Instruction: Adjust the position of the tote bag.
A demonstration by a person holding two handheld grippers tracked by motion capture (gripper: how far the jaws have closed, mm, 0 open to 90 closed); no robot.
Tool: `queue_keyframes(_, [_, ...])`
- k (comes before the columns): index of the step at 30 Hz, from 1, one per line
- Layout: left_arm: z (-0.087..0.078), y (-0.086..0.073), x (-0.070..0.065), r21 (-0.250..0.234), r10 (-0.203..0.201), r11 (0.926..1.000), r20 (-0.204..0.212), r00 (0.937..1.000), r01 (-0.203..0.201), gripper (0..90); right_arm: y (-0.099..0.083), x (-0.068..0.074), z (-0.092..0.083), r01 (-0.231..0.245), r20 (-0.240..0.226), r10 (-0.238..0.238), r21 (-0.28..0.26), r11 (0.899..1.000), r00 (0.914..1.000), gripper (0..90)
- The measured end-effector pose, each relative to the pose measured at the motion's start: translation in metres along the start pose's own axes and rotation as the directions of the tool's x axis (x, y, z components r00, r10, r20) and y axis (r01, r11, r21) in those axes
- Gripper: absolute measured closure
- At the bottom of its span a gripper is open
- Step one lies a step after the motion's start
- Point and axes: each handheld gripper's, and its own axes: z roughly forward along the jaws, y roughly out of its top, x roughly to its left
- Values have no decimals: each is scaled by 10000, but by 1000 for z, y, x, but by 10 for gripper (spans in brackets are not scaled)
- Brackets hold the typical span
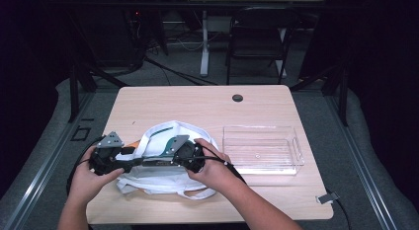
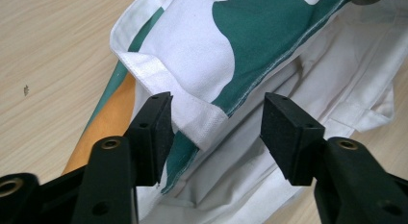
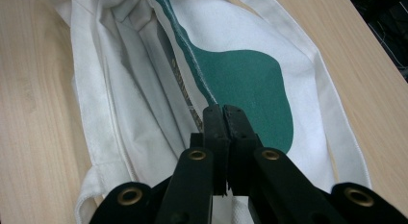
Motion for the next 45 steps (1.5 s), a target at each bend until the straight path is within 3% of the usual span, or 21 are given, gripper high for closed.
queue_keyframes(9, [9, -2, 0, 217, 459, 9987, -375, 9982, -451, 394, 2, -1, 0, -95, 63, 96, -145, 9998, 9999, 894])
queue_keyframes(14, [14, -2, -2, 480, 728, 9963, -387, 9966, -710, 396, 2, -2, -1, -83, 64, 84, -144, 9999, 9999, 894])
queue_keyframes(21, [20, -1, -6, 687, 1195, 9910, -606, 9910, -1153, 405, 3, -2, -1, -116, 49, 116, -165, 9998, 9999, 894])
queue_keyframes(29, [27, -3, -7, 1097, 1419, 9850, -779, 9868, -1329, 497, 4, -2, -3, -73, 108, 74, -121, 9999, 9999, 894])
queue_keyframes(37, [28, -4, -7, 1104, 1394, 9855, -941, 9858, -1288, 583, 4, -2, -2, -169, 75, 171, -189, 9997, 9998, 894])
queue_keyframes(45, [27, -4, -10, 1030, 1623, 9834, -1309, 9780, -1494, 679, 4, -2, -2, -208, 60, 210, -224, 9995, 9998, 894])
